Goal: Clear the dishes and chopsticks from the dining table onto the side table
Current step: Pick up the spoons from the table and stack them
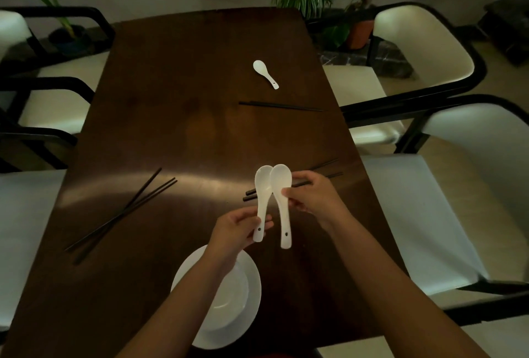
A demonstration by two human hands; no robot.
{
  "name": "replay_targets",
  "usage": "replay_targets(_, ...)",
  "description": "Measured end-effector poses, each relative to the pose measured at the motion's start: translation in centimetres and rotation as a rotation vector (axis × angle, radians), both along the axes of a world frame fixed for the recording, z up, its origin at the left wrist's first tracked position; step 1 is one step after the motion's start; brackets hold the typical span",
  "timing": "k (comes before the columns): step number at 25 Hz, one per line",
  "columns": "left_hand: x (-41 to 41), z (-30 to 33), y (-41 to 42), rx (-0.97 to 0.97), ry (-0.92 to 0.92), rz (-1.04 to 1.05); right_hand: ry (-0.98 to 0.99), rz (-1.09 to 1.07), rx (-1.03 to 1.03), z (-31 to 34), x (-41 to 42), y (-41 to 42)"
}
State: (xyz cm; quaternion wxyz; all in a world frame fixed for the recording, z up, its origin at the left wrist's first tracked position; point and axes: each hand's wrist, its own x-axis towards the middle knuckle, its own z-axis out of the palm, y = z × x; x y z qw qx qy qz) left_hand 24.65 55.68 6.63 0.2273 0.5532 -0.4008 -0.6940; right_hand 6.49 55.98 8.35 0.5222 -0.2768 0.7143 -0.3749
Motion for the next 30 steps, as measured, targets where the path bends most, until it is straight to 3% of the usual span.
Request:
replay_targets(7,-0.1,1.8,0.2,-0.042,0.036,-0.095,-0.020,-0.102,0.019,1.0,1.6,-0.1)
replay_targets(18,1.1,2.2,0.0,-0.003,0.102,-0.129,-0.377,-0.257,0.140,0.7,3.1,-1.5)
replay_targets(23,1.4,2.6,-0.5,0.091,0.186,-0.102,-0.330,-0.239,0.118,0.0,3.8,-1.7)
replay_targets(30,2.0,2.2,-2.0,0.023,-0.014,-0.109,-0.269,-0.150,0.090,-0.1,3.2,-2.5)
